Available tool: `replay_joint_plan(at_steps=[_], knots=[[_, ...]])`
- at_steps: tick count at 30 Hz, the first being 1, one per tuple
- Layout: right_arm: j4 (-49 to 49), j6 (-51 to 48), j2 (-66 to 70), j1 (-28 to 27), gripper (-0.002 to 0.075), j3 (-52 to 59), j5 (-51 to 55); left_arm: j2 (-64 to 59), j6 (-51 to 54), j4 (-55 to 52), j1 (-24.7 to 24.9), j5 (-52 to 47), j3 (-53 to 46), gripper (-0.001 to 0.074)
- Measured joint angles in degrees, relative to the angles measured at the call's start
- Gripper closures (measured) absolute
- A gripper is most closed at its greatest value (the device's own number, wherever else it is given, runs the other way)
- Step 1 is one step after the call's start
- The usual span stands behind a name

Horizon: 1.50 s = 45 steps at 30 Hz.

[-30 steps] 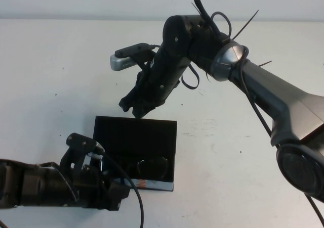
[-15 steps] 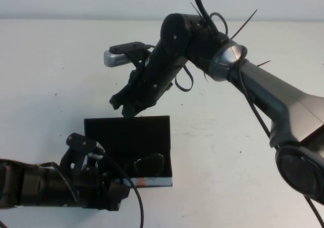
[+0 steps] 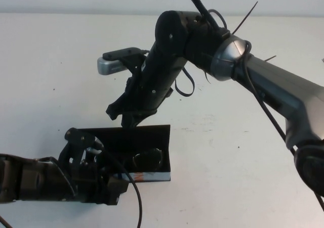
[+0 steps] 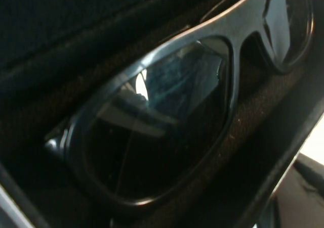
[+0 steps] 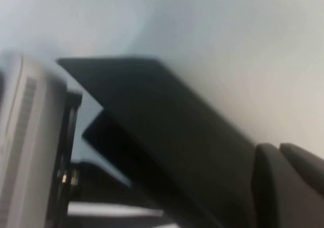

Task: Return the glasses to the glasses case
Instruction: Close the glasses case

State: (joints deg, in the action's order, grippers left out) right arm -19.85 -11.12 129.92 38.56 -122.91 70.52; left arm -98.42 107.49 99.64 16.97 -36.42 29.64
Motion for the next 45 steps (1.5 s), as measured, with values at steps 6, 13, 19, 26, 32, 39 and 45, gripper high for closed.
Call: replay_joint_plan(at_steps=[6,13,19,26,32,39,45], knots=[[-0.1,0.7,-4.3,0.5,0.0739,9.2,-0.1,0.0,0.0,0.0,0.0,0.0,0.0,0.0735],[-0.7,0.7,-6.1,1.2,0.0739,16.1,-0.2,0.0,0.0,0.0,0.0,0.0,0.0,0.0735],[-0.4,0.7,-6.1,2.7,0.0739,17.0,-0.2,0.0,0.0,-0.2,0.0,0.0,0.0,0.0735],[1.6,0.7,-5.1,2.7,0.0739,17.3,-0.4,0.0,-2.4,-1.8,0.0,0.0,0.0,0.0735],[2.3,0.7,-5.1,2.7,0.0739,17.3,-0.4,2.8,-3.7,-2.3,0.0,0.2,-3.2,0.0735],[4.5,0.7,-5.6,3.1,0.074,17.2,-0.4,9.8,-6.0,-4.7,0.0,2.9,-6.4,0.0735],[7.9,0.7,-9.0,3.1,0.074,17.4,-0.4,19.2,-9.5,-6.2,0.0,3.0,-6.5,0.0735]])
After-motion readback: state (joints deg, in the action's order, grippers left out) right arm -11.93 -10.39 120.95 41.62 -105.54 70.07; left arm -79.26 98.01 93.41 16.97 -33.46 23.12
